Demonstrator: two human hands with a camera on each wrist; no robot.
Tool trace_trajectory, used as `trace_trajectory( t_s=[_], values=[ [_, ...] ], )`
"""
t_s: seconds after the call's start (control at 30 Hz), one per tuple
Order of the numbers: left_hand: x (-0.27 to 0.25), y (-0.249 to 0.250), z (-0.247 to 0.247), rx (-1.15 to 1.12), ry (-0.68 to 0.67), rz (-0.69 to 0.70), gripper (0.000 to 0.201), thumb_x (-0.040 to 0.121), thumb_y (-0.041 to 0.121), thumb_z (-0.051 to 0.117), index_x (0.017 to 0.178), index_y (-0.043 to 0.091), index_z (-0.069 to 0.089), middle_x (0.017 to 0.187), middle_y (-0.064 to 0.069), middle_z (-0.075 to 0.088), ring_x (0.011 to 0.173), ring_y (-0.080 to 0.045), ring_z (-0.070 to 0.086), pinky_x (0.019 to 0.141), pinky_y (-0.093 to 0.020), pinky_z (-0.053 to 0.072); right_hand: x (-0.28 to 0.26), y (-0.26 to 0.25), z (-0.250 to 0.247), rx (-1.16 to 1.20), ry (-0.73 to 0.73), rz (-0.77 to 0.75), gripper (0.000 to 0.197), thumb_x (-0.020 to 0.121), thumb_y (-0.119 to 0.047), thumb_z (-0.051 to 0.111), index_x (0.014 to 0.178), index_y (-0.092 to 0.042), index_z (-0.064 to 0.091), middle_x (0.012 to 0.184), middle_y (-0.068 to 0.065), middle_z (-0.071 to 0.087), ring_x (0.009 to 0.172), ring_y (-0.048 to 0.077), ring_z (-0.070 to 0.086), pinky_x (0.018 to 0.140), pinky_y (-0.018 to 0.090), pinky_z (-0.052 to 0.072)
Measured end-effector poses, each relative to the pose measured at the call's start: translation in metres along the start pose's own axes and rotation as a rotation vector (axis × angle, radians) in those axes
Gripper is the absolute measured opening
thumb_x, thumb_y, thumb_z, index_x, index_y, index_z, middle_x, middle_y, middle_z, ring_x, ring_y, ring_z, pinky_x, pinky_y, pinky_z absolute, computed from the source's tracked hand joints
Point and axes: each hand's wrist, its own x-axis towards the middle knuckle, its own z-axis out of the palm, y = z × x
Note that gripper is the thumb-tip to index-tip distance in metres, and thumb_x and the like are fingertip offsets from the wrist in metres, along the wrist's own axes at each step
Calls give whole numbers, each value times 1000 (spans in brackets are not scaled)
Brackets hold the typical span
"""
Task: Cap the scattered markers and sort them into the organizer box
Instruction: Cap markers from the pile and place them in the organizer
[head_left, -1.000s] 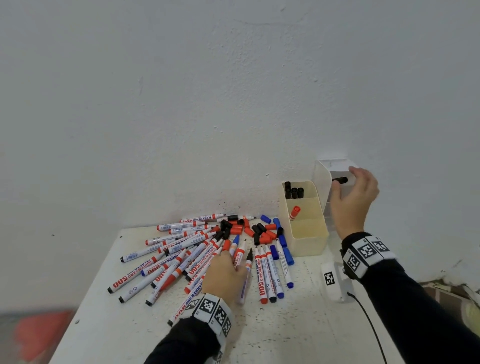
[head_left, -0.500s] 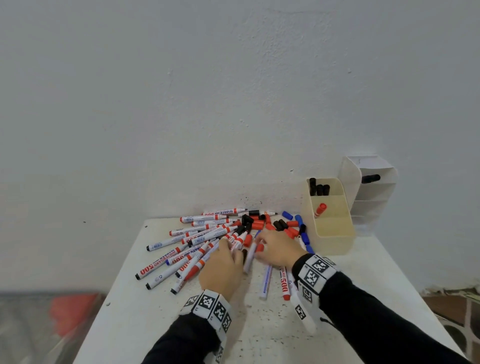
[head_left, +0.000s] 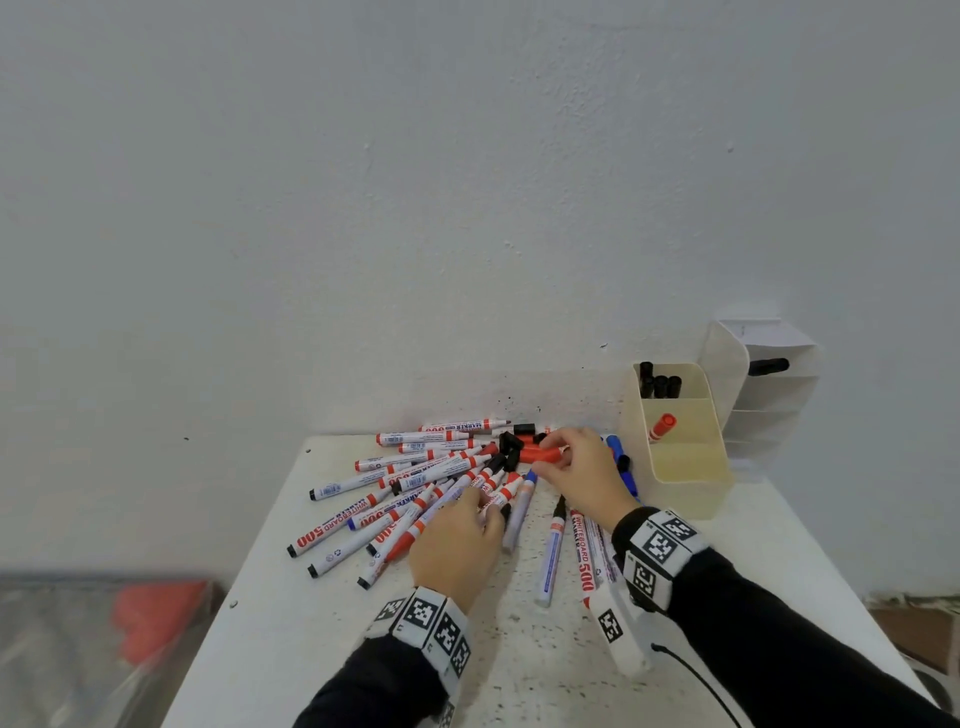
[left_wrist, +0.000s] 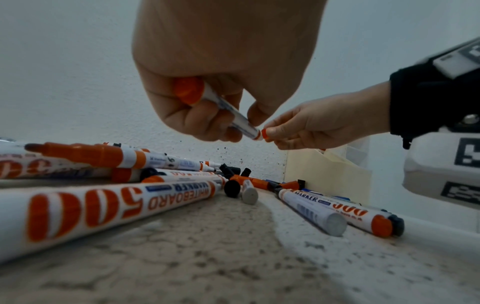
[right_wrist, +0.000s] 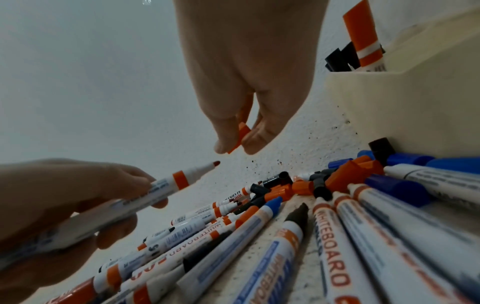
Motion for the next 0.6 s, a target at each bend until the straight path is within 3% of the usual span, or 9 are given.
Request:
trace_trajectory(
  t_s=[0.07, 0.17, 0.3, 0.33, 0.43, 0.47, 0.53, 0.6],
  values=[
    [-1, 3, 0, -5, 22, 20, 29, 96, 41, 34, 111, 25, 53, 93, 5, 62, 77, -9, 58, 55, -20, 42, 0, -1, -2, 70, -34, -7, 22, 81, -11, 68, 102, -15, 61, 100, -3, 56, 82, 7, 57, 74, 12, 45],
    [-3, 7, -1, -4, 54, 34, 27, 96, 41, 34, 110, 28, 53, 93, 7, 63, 78, -8, 58, 59, -21, 47, 0, 0, -1, 111, -125, 4, 22, 85, -10, 63, 106, -16, 62, 101, -2, 64, 92, 8, 61, 85, 22, 52],
    [-3, 9, -1, -30, 74, 39, 30, 97, 42, 33, 116, 27, 51, 97, 8, 63, 80, -6, 57, 63, -21, 50, -1, 2, -6, 103, -8, -4, 18, 88, -6, 57, 103, -15, 63, 98, -5, 58, 81, -3, 53, 68, 5, 43],
    [-3, 9, -1, -32, 76, 45, 30, 97, 43, 33, 116, 27, 51, 97, 8, 63, 80, -6, 57, 62, -21, 49, -1, 3, -7, 118, -38, -2, 18, 89, -6, 57, 103, -14, 63, 98, -5, 58, 82, -3, 54, 71, 5, 44],
    [-3, 11, 0, -35, 85, 94, 30, 96, 42, 34, 115, 27, 53, 92, 10, 62, 77, -4, 54, 59, -19, 45, -6, 5, -8, 170, -239, -4, 23, 90, -9, 55, 109, -20, 61, 107, -4, 63, 96, 7, 61, 89, 24, 52],
    [-3, 11, 0, -45, 82, 106, 30, 97, 41, 35, 115, 27, 55, 92, 11, 62, 77, -3, 54, 61, -19, 46, -8, 5, -9, 191, -282, 2, 23, 91, -10, 54, 110, -21, 60, 107, -4, 63, 96, 8, 61, 87, 27, 53],
    [-4, 11, -1, -88, 56, 123, 31, 98, 38, 35, 115, 25, 57, 92, 11, 62, 79, -4, 54, 65, -20, 45, -10, 3, -14, 245, -297, 25, 18, 92, -16, 54, 109, -18, 60, 97, -7, 63, 85, 3, 60, 76, 19, 51],
    [-6, 14, -3, -130, 10, 164, 32, 98, 38, 36, 118, 24, 57, 94, 10, 62, 81, -5, 55, 68, -20, 46, -10, 2, -17, 270, -257, 65, 16, 94, -27, 50, 92, -14, 60, 75, -8, 58, 64, 1, 55, 65, 15, 44]
  ],
)
